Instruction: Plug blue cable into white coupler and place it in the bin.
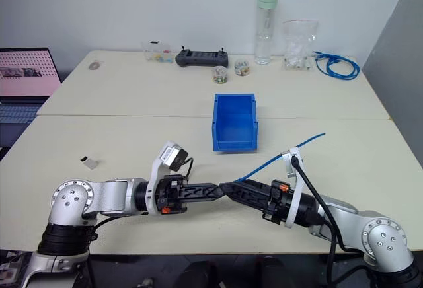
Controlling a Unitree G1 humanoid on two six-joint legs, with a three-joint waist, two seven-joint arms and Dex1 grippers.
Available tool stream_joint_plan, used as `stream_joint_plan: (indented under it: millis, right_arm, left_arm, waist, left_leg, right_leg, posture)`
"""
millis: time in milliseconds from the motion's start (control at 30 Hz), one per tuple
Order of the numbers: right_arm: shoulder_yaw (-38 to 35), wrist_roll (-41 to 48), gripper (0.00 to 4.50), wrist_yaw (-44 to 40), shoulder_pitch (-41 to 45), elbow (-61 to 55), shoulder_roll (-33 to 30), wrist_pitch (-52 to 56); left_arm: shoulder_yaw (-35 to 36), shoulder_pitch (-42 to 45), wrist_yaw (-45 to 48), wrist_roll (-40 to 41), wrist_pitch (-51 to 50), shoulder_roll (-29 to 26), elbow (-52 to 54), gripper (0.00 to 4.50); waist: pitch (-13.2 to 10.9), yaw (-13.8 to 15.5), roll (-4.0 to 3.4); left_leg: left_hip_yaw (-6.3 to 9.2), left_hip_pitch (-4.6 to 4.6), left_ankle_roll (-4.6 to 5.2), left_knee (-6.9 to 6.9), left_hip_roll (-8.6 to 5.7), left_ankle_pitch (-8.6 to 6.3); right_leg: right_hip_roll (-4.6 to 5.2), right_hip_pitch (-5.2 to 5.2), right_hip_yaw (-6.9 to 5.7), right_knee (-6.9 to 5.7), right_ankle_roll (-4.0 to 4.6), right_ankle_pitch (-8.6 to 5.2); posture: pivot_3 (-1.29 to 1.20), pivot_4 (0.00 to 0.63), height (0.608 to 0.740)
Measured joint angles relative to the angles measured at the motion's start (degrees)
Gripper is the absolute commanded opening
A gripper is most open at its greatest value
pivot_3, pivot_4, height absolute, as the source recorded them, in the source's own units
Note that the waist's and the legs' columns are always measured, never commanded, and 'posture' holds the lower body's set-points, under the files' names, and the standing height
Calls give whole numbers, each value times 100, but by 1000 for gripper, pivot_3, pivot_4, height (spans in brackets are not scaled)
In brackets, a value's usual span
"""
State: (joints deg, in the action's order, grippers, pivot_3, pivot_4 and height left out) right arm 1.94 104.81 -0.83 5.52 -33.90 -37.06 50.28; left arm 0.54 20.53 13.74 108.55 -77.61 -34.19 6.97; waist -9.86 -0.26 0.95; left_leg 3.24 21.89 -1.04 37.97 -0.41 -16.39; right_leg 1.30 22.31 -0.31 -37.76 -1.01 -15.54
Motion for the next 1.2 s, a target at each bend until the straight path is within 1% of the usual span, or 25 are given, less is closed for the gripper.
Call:
stream_joint_plan:
  millis: [67,100,133,300,333,367,433,500,600,667,700,733,833,933,1000,1067,1100,1167,1200]
  right_arm:
    - [12,12,2887,-4,-1,0,-4,0]
    - [26,33,2744,-4,-1,0,-4,-1]
    - [41,49,2382,-4,-2,0,-4,-3]
    - [41,109,1376,-2,-26,21,-23,-65]
    - [41,121,1086,7,-40,46,-39,-71]
    - [41,150,941,20,-41,59,-49,-84]
    - [41,215,415,39,-54,61,-80,-102]
    - [39,294,146,32,-71,61,-94,-123]
    - [41,428,145,32,-133,61,-181,-136]
    - [45,450,144,36,-164,60,-218,-136]
    - [57,450,144,56,-160,59,-229,-136]
    - [77,450,144,88,-155,58,-231,-136]
    - [166,449,144,125,-93,58,-232,-144]
    - [165,435,144,129,42,59,-233,-151]
    - [170,407,144,81,107,133,-244,-128]
    - [156,243,144,-8,238,305,-326,-87]
    - [146,150,144,-64,301,409,-351,-64]
    - [143,-110,144,-269,477,670,-379,17]
    - [133,-356,144,-446,574,864,-413,66]
  left_arm:
    - [-121,-13,-65,116,121,-92,31,230]
    - [-169,-20,-70,168,194,-134,54,230]
    - [-212,-31,-70,197,237,-190,83,230]
    - [-349,-119,-39,307,370,-382,206,230]
    - [-363,-120,-19,310,404,-405,219,230]
    - [-369,-120,16,310,421,-421,220,230]
    - [-393,-123,91,310,437,-453,238,230]
    - [-417,-131,138,310,454,-463,238,230]
    - [-475,-145,220,257,471,-463,259,230]
    - [-472,-196,339,58,542,-461,379,935]
    - [-469,-217,393,-80,573,-456,434,1083]
    - [-469,-248,453,-224,593,-454,468,1402]
    - [-463,-284,721,-554,621,-457,481,1884]
    - [-438,-285,1103,-859,611,-585,578,2551]
    - [-352,-330,1524,-1181,550,-800,823,3028]
    - [-243,-487,1994,-1573,531,-1149,1143,3307]
    - [-183,-581,2213,-1777,555,-1297,1260,3533]
    - [-62,-897,2636,-2456,823,-1681,1558,3896]
    - [69,-1245,2797,-3107,1188,-1955,1778,4127]
  waist:
    - [0,-1,-1]
    - [-1,-2,-2]
    - [-1,-2,-2]
    - [-2,-1,-3]
    - [-2,-1,-3]
    - [-2,-1,-3]
    - [-2,-1,-3]
    - [-2,-1,-3]
    - [-2,-1,-3]
    - [-3,-4,-4]
    - [-3,-4,-5]
    - [-3,-4,-5]
    - [-4,-4,-6]
    - [-6,-5,-5]
    - [-8,-10,-7]
    - [-15,-31,-13]
    - [-19,-30,-17]
    - [-27,-35,-16]
    - [-32,-31,-20]
  left_leg:
    - [0,0,0,-1,0,0]
    - [0,0,0,-1,0,0]
    - [0,-1,0,-2,1,0]
    - [0,0,0,-3,1,0]
    - [0,0,0,-3,0,0]
    - [0,0,0,-3,0,0]
    - [0,0,0,-3,0,0]
    - [0,0,0,-4,1,0]
    - [0,1,0,-5,0,0]
    - [-1,1,0,-5,0,0]
    - [-1,0,0,-6,0,0]
    - [-1,0,0,-6,1,0]
    - [0,0,0,-6,1,0]
    - [0,1,0,-7,1,0]
    - [-2,1,0,-11,1,0]
    - [-10,1,0,-13,1,0]
    - [-10,1,0,-13,2,-1]
    - [-11,2,0,-16,4,-1]
    - [-13,1,0,-19,4,-1]
  right_leg:
    - [0,0,0,0,2,-1]
    - [0,1,0,0,3,-2]
    - [0,1,0,0,5,-2]
    - [0,1,-1,0,9,-5]
    - [0,1,-2,0,9,-5]
    - [0,1,-1,0,9,-6]
    - [0,1,-2,0,10,-7]
    - [0,1,-3,0,12,-7]
    - [0,1,-3,1,13,-8]
    - [0,2,-2,1,13,-8]
    - [0,2,-3,1,13,-8]
    - [-1,2,-3,1,14,-9]
    - [-1,2,-5,0,16,-10]
    - [-2,3,-6,1,17,-10]
    - [-2,5,-5,2,20,-12]
    - [-3,8,2,2,21,-13]
    - [-2,9,1,2,23,-14]
    - [-3,14,1,2,28,-17]
    - [-3,16,2,2,33,-19]
  posture:
    - [0,150,740]
    - [0,150,740]
    - [0,150,740]
    - [0,150,740]
    - [0,150,740]
    - [0,150,740]
    - [0,150,740]
    - [0,150,740]
    - [0,150,740]
    - [0,150,740]
    - [0,150,740]
    - [0,150,740]
    - [0,150,740]
    - [0,150,740]
    - [0,150,740]
    - [0,150,740]
    - [0,150,740]
    - [0,150,740]
    - [0,150,740]
